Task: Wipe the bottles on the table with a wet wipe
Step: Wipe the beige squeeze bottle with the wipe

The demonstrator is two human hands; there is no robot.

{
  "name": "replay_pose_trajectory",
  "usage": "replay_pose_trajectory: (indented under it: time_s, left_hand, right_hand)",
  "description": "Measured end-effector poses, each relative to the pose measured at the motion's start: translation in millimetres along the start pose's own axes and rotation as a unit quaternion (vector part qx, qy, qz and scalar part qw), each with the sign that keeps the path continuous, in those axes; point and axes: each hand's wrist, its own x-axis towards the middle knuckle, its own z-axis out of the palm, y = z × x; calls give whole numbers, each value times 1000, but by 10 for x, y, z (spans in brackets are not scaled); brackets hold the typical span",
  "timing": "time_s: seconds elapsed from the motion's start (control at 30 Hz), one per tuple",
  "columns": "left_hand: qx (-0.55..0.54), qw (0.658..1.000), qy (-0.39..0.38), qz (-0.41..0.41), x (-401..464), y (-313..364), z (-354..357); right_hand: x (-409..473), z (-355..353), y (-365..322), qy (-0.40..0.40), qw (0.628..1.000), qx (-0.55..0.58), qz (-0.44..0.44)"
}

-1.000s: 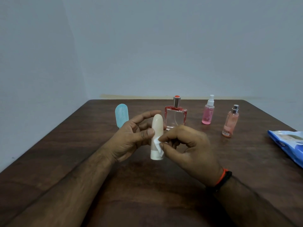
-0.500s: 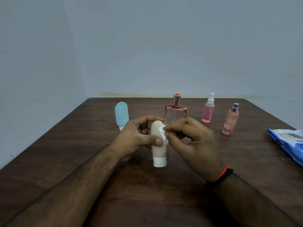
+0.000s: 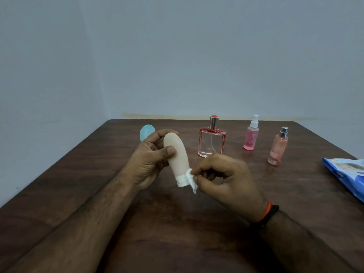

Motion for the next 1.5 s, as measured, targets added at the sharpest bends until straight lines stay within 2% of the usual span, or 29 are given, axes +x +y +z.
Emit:
replay_pose_trajectory:
  time_s: [0.23,0.33,0.67,0.8,0.97,1.17,1.27,1.4,1.5]
  left_hand:
    - [58,994,-93,-29,-42,-54,57]
    - [116,987,-112,-31,-38,-74,67]
    - [260,962,-82,-16,-63,13,153]
    - [350,933,-68,41,-108,37,276]
    - [444,886,-52,123,-142,57,336]
    - [473,867,-53,147,-127,16,331]
    - [461,874,-53,144,-125,12,313]
    - [388,916,-17,95,-118,43,310]
    - [347,934,-14,85,-108,53,304]
  right_hand:
    - [23,-16,44,93,995,39,22]
    - [33,-25,49,97,995,30,24]
    - [27,-26,20,103,994,-5,-19]
    - [29,-7,3,118,991,-31,-49]
    - [24,-8,-21,91,991,-73,-70]
    - [28,-12,-34,48,987,-128,-79]
    - [29,-17,-23,47,988,-120,-81]
    - [39,-25,18,87,991,-81,-57]
    - [45,-34,44,115,992,-29,-48]
